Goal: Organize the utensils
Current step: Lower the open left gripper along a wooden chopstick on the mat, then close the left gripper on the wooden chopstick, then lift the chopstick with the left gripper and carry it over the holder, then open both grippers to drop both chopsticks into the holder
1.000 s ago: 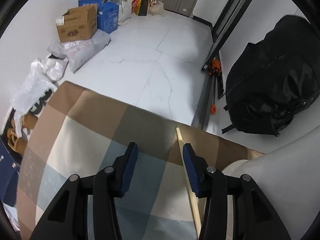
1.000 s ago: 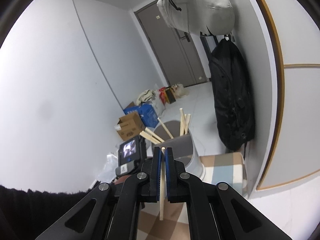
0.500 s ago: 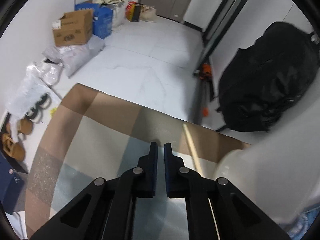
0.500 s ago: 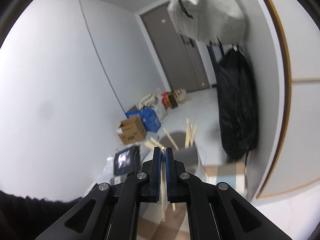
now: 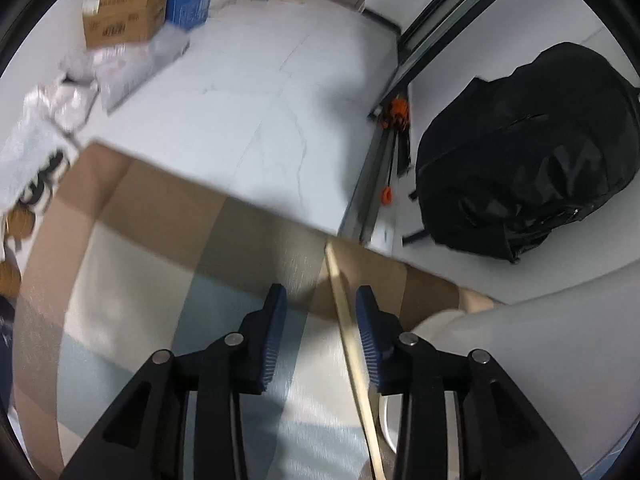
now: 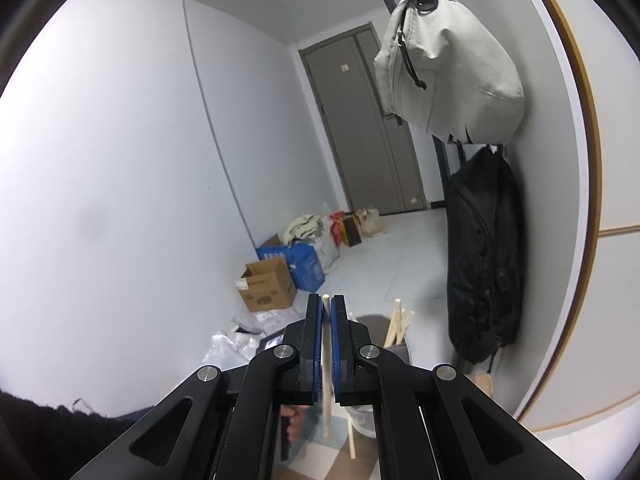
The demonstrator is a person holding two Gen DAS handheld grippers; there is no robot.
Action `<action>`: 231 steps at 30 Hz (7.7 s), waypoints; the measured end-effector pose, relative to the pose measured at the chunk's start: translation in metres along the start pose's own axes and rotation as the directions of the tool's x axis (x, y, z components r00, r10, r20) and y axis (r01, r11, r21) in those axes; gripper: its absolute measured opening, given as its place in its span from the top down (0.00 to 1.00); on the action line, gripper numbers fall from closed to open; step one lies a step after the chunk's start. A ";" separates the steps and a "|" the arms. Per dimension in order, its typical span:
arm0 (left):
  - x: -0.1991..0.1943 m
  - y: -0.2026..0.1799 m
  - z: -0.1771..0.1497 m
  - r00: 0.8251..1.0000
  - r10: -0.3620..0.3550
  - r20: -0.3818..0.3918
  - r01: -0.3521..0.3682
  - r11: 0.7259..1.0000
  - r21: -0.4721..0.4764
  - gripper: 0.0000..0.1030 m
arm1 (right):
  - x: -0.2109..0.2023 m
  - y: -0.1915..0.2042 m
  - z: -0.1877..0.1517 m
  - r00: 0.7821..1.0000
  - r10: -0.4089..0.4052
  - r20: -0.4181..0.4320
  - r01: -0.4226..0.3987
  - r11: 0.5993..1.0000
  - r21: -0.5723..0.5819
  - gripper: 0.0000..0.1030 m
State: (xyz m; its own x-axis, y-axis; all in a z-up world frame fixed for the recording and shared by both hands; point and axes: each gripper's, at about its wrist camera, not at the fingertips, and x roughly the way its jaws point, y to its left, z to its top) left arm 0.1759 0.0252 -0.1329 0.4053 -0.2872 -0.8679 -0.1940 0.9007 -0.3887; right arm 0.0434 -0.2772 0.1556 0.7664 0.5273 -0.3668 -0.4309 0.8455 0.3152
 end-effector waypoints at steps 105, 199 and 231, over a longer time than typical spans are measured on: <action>-0.007 -0.038 -0.066 0.959 0.283 -0.034 -0.254 0.902 0.349 0.53 | -0.055 -0.045 -0.051 0.996 -0.088 -0.011 0.089 0.983 0.160 0.97; -0.134 -0.104 0.002 0.566 -0.352 0.745 0.017 0.909 0.417 0.98 | 0.129 -0.042 0.030 0.999 -0.027 -0.038 0.022 0.993 -0.117 0.97; -0.173 -0.089 -0.036 0.828 -0.369 0.422 0.105 0.841 0.530 0.46 | 0.089 -0.054 -0.017 0.995 0.043 -0.094 -0.044 0.999 -0.011 0.57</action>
State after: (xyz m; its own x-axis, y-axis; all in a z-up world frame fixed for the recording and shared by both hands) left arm 0.0911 -0.0172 0.0407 0.7845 -0.4328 -0.4441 0.3529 0.9005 -0.2541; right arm 0.1262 -0.2743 0.0910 0.6989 0.5686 -0.4338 -0.4693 0.8223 0.3218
